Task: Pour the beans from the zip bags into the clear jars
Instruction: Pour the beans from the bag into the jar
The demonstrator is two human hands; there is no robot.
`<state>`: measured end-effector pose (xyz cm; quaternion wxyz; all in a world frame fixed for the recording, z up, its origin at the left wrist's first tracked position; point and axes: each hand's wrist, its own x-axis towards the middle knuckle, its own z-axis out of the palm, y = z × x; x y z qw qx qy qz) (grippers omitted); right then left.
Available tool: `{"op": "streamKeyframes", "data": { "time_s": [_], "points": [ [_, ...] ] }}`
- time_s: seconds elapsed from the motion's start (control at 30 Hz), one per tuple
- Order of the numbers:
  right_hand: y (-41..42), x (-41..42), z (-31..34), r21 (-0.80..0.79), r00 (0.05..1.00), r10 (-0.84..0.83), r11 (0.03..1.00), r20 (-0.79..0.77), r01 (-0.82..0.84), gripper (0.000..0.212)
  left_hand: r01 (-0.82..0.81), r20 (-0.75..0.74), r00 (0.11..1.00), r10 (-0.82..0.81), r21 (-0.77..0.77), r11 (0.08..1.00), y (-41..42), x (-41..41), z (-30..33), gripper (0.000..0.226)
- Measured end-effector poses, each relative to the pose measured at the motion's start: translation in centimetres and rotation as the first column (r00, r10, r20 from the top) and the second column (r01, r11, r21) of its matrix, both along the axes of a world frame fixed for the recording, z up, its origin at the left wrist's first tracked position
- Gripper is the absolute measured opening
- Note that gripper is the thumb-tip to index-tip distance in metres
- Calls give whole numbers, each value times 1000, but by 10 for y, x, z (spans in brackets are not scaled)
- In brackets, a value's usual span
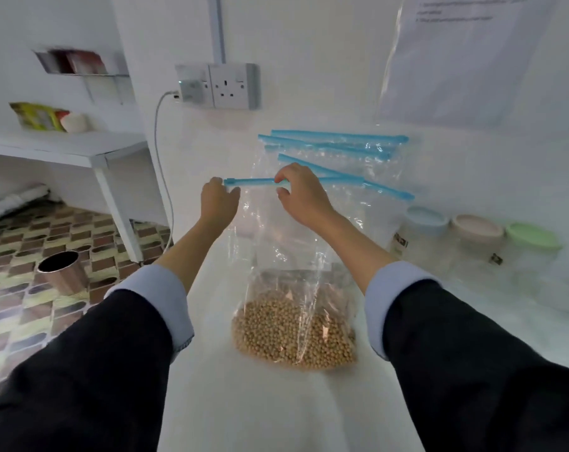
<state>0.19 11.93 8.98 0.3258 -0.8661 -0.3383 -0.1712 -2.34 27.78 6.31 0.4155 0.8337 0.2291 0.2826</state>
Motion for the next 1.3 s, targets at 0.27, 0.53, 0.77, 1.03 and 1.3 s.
{"op": "streamKeyframes", "data": {
  "time_s": [0.27, 0.53, 0.77, 1.03, 1.3],
  "points": [
    [54, -13, 17, 44, 998, 52, 998, 29, -54, 25, 347, 482, 866, -137, -380, 857, 14, -23, 14, 6],
    [47, -26, 38, 174, 980, -16, 985, 197, -19, 9, 575, 607, 713, -351, -218, 789, 4, -42, 26, 13],
    [28, -21, 40, 99, 985, -67, 994, 156, 52, 11, 558, 669, 699, -253, -288, 778, 10, -43, 25, 16],
    [-33, 10, 20, 98, 936, -340, 938, 90, 332, 12, 474, 637, 766, -83, -473, 743, 30, -41, 15, 19],
    [-81, 19, 18, 41, 820, -563, 826, 108, 562, 16, 409, 620, 784, -36, -471, 782, 30, -35, 6, 19]
  ]
}}
